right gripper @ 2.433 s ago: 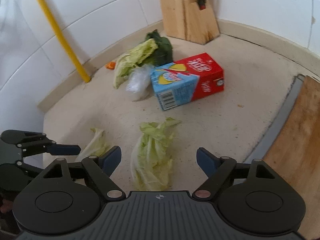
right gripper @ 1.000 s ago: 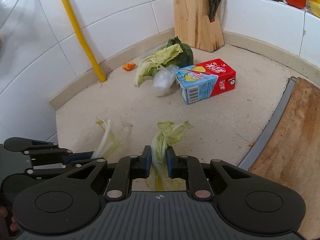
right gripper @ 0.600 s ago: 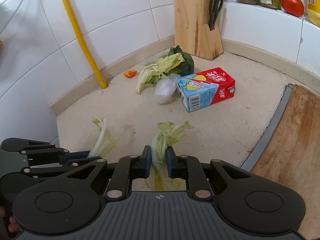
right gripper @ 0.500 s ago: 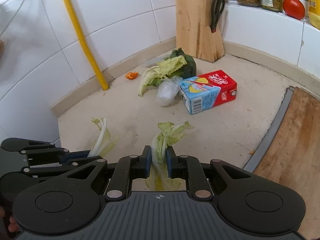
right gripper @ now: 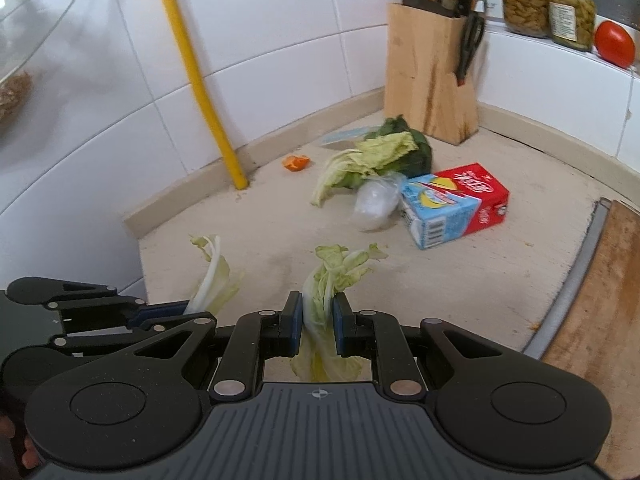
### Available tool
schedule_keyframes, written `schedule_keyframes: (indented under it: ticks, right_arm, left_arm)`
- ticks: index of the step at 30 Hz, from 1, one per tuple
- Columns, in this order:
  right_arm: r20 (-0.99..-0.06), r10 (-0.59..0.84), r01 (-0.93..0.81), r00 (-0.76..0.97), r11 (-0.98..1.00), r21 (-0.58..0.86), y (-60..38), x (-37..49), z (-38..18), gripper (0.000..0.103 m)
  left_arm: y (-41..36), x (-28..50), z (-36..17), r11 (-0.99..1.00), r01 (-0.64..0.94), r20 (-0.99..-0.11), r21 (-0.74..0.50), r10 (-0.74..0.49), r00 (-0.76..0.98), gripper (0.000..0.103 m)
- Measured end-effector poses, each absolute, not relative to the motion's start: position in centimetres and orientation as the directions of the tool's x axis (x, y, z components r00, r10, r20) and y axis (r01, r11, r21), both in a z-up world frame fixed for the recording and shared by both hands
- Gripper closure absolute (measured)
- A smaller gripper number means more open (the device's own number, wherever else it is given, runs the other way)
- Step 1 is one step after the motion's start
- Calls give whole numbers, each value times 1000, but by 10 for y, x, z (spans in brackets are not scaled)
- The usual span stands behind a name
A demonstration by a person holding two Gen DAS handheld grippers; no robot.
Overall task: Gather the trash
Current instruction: 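Carry both cabbage pieces in both tools toward the black bin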
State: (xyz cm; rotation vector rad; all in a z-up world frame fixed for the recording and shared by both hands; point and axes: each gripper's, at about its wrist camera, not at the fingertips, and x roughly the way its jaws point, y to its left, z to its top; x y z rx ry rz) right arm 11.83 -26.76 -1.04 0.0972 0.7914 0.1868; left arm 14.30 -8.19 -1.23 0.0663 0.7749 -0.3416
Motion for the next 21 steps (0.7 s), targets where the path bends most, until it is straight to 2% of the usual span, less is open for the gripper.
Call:
schedule_keyframes:
  ticks: [9, 21]
  right_arm:
    - [-701, 250, -199, 668, 968, 156, -235, 120, -9, 82]
    - [-717, 373, -377, 588, 911, 165, -157, 128, -15, 82]
  left_arm:
    - [-51, 129, -11, 963, 260, -691, -65, -231, 685, 99]
    - [16, 96, -19, 995, 78, -710, -55, -93, 698, 99]
